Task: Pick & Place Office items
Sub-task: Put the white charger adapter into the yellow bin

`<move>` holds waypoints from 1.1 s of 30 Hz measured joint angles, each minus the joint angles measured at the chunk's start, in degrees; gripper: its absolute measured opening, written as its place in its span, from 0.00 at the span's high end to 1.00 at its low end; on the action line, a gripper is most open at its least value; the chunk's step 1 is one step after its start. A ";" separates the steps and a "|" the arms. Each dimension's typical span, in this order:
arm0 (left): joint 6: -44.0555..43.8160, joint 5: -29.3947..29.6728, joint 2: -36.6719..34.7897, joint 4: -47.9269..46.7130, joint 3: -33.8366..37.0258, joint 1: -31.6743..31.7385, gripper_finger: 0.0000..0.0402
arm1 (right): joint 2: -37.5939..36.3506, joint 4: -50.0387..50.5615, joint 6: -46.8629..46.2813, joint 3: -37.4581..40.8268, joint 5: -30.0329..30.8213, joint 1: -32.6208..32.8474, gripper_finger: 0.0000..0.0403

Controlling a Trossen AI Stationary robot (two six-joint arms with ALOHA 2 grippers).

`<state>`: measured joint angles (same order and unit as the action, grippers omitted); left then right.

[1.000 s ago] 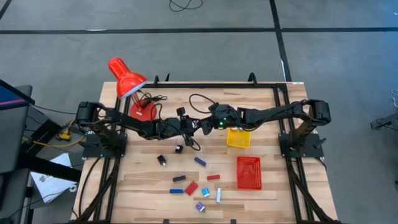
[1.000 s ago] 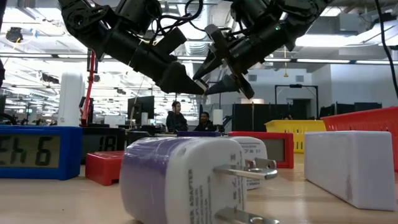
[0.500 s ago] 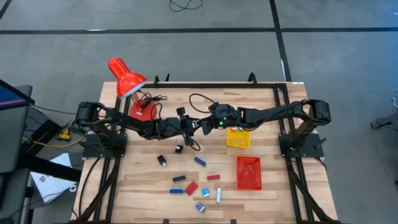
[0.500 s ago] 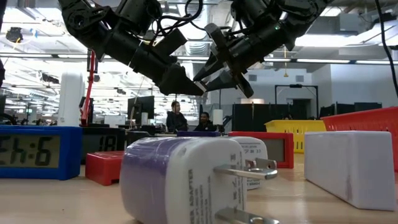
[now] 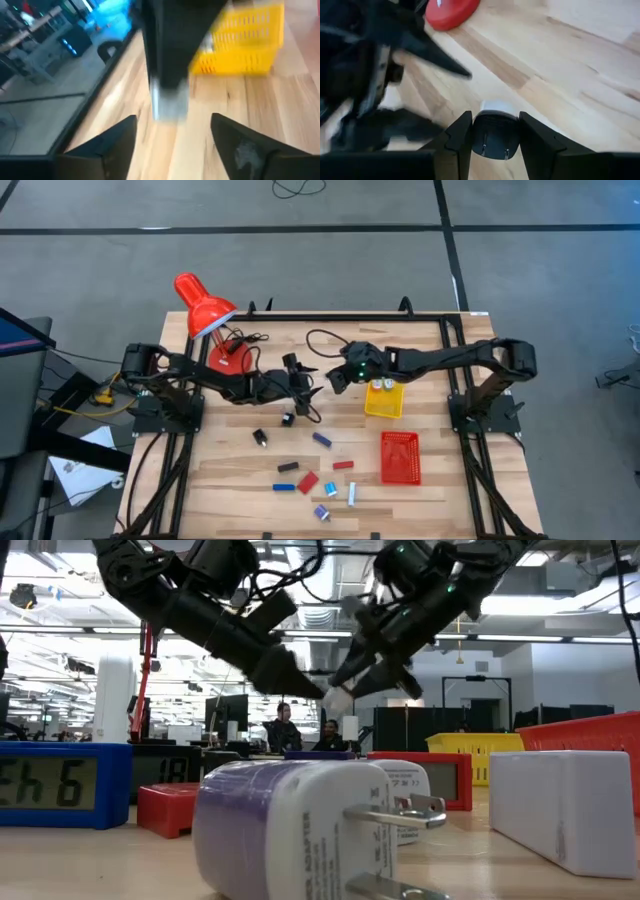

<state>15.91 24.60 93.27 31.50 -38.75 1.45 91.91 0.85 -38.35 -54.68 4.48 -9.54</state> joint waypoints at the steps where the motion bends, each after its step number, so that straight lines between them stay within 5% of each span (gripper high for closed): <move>1: -0.80 0.05 -0.63 -0.68 0.75 0.00 0.34 | -1.41 2.38 0.35 0.04 -0.06 -0.02 0.70; 7: -10.55 -3.87 -8.29 4.20 8.69 0.01 0.25 | -12.26 21.16 1.10 -0.02 0.16 1.12 0.70; 14: -11.96 -11.40 -17.76 13.93 18.13 -0.03 0.23 | -18.93 38.27 -8.65 0.02 4.72 6.99 0.70; 33: -11.92 -11.02 -24.91 16.07 24.36 0.00 0.24 | -2.19 42.05 -19.32 0.04 8.84 10.74 0.70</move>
<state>3.99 13.58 68.36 47.56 -14.39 1.45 89.72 42.90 -57.67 -54.63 13.32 1.20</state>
